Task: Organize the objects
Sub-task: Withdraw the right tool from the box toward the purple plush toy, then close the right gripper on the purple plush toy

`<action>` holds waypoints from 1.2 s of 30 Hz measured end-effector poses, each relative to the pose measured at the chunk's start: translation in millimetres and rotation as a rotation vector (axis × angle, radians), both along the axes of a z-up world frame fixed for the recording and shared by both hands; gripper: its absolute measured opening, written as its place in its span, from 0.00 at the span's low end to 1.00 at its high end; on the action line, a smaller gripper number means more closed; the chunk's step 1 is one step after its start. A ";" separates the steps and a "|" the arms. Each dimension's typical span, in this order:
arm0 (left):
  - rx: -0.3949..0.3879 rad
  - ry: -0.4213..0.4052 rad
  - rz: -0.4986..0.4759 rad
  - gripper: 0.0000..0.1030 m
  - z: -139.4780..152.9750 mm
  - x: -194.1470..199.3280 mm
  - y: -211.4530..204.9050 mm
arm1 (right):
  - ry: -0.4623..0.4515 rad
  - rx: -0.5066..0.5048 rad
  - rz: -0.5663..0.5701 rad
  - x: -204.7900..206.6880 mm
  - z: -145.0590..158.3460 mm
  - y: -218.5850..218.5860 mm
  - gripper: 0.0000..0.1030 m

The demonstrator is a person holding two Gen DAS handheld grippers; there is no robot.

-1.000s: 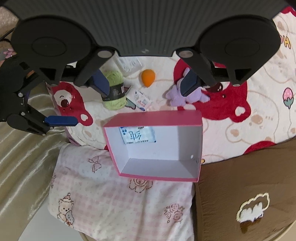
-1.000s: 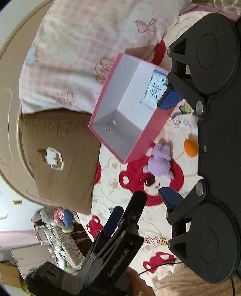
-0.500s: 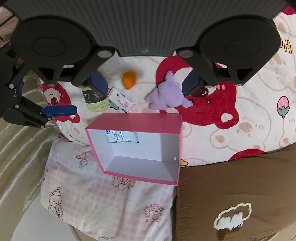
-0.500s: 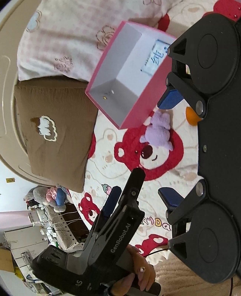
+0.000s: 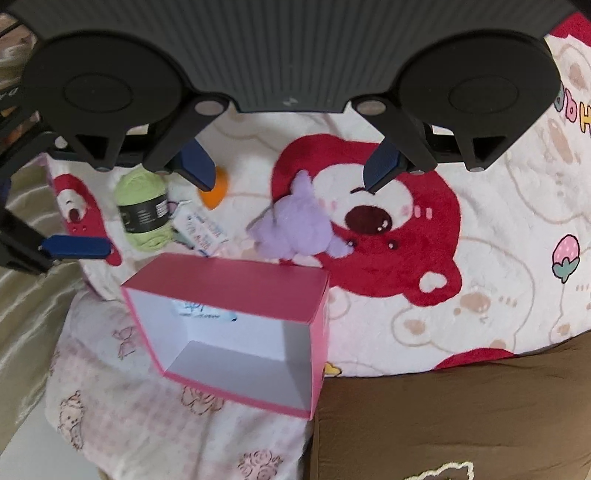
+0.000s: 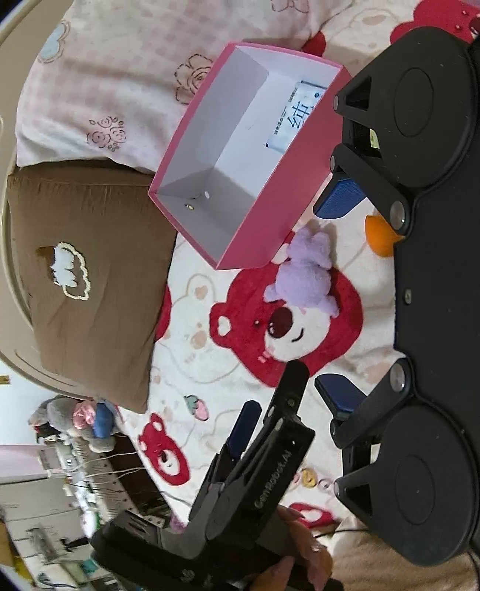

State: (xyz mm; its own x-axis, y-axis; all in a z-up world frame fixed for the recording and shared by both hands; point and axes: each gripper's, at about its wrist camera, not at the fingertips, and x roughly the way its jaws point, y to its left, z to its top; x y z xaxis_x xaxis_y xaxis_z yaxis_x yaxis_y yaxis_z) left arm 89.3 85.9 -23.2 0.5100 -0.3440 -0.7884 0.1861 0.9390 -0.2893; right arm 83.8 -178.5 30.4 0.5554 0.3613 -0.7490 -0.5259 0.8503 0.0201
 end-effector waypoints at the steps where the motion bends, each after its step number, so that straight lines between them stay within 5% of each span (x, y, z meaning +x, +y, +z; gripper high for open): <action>1: 0.008 -0.007 0.004 0.84 -2.0 0.0 -0.5 | -0.011 -0.014 0.002 -1.1 -2.5 0.9 0.91; 7: 0.004 -0.063 0.056 0.84 -8.7 1.3 -0.7 | -0.040 -0.048 0.000 -0.6 -18.8 5.9 0.91; 18: -0.061 -0.086 0.117 0.83 -31.2 14.2 -5.5 | -0.054 0.081 -0.047 18.1 -57.7 10.0 0.90; 23: -0.051 -0.095 0.168 0.82 -50.8 18.1 -3.9 | -0.111 0.024 -0.082 19.1 -82.2 24.7 0.90; 27: -0.077 -0.088 0.188 0.82 -62.5 25.2 0.1 | -0.078 0.075 -0.117 25.5 -96.3 26.1 0.90; 36: -0.078 -0.109 0.161 0.75 -87.2 33.8 -7.4 | -0.085 0.016 -0.080 44.0 -114.5 32.9 0.90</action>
State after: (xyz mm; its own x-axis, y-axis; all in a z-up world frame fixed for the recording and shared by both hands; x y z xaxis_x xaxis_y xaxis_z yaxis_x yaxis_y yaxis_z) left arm 123.1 78.5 -110.4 0.6443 -0.3088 -0.6996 0.0692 0.9346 -0.3488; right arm 127.8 -145.7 -84.1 0.6438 0.3251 -0.6927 -0.4570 0.8894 -0.0074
